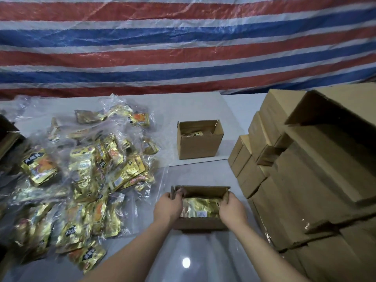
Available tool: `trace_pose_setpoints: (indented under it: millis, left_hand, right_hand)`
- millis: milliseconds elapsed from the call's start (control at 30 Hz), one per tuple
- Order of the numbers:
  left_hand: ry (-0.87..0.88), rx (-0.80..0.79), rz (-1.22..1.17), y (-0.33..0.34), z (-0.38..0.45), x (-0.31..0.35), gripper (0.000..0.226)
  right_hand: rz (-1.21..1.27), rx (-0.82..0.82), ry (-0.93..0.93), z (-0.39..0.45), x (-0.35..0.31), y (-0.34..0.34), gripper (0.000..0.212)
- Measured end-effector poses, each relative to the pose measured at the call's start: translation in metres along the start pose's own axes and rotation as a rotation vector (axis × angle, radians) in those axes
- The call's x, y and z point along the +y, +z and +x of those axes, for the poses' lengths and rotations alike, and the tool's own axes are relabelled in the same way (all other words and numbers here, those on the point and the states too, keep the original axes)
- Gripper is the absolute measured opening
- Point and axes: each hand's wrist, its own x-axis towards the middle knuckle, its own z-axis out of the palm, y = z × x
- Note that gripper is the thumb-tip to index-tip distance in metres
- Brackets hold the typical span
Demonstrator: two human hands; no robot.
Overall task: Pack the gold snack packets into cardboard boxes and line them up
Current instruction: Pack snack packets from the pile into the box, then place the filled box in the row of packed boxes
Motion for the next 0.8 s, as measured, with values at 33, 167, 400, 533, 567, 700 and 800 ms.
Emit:
trace_pose_setpoints:
  millis: [33, 167, 400, 533, 567, 700, 800]
  left_hand:
    - [-0.006, 0.032, 0.027, 0.006, 0.012, 0.008, 0.046]
    - [0.032, 0.048, 0.054, 0.027, 0.054, 0.041, 0.051]
    - [0.105, -0.060, -0.069, 0.034, 0.112, 0.087, 0.040]
    - [0.119, -0.048, -0.095, 0.031, 0.128, 0.095, 0.041]
    - [0.113, -0.052, -0.115, 0.029, 0.131, 0.096, 0.041]
    - [0.094, -0.125, -0.176, 0.021, 0.140, 0.096, 0.051]
    - [0.090, -0.184, -0.184, 0.014, 0.135, 0.090, 0.075]
  right_hand:
    - [-0.007, 0.006, -0.006, 0.013, -0.002, -0.002, 0.028]
    - [-0.004, 0.035, -0.012, 0.066, -0.013, -0.012, 0.027]
    - [-0.013, 0.023, -0.049, 0.150, -0.053, -0.026, 0.033]
    - [-0.018, -0.003, -0.091, 0.179, -0.072, -0.022, 0.021]
    - [-0.024, 0.001, -0.103, 0.184, -0.075, -0.020, 0.021]
    - [-0.013, -0.006, -0.126, 0.198, -0.083, -0.018, 0.017]
    - [0.001, -0.004, -0.101, 0.197, -0.083, -0.019, 0.030]
